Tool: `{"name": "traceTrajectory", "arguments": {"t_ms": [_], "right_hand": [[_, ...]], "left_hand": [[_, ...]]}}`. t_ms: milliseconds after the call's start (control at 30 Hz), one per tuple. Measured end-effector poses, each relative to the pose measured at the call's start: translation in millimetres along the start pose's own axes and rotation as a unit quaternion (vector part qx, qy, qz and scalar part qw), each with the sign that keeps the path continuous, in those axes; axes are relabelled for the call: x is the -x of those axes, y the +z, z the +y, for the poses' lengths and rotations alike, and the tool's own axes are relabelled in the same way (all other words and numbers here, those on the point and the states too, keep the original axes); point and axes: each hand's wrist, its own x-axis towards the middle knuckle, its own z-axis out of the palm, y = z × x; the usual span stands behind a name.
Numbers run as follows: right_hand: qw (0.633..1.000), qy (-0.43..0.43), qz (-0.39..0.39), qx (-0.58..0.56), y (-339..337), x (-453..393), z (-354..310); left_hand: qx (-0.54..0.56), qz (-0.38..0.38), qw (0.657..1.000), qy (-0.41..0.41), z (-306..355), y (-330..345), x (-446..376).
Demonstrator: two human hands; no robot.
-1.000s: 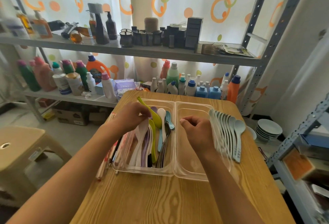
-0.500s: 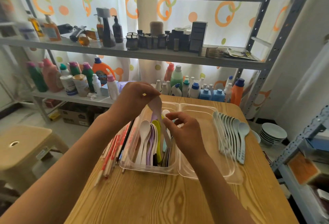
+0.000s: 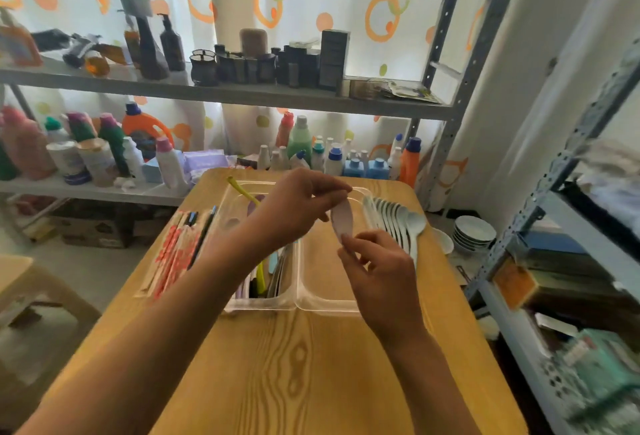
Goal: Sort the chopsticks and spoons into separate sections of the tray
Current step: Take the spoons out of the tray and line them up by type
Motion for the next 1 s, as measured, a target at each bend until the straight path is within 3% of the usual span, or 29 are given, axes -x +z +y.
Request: {"name": "traceTrajectory", "arguments": {"t_ms": [233, 367, 533, 733, 867, 1000], "right_hand": [[0.965, 0.235, 0.1, -0.056, -49, 33, 54], [0.938, 0.341, 0.052, -0.038, -45, 51, 79], [0.93, 0.359, -0.036, -0.062, -31, 60, 84], [0.935, 0.335, -0.112, 0.043, -21, 53, 89], [0.928, 0.341, -0.152, -0.013, -30, 48, 91], [0.913, 0.379, -0.123, -0.08, -42, 43, 89]], "left_hand": [[-0.012, -0.004, 1.0, 0.014, 10, 44, -3], [-0.016, 0.001, 1.0, 0.001, 2, 44, -2], [-0.029, 0.007, 0.999, -0.031, -12, 31, -2], [-0.064, 0.028, 0.996, -0.056, -30, 3, 3], [-0.076, 0.042, 0.993, -0.074, -51, -15, 1], [-0.073, 0.051, 0.987, -0.131, -84, -27, -3]]}}
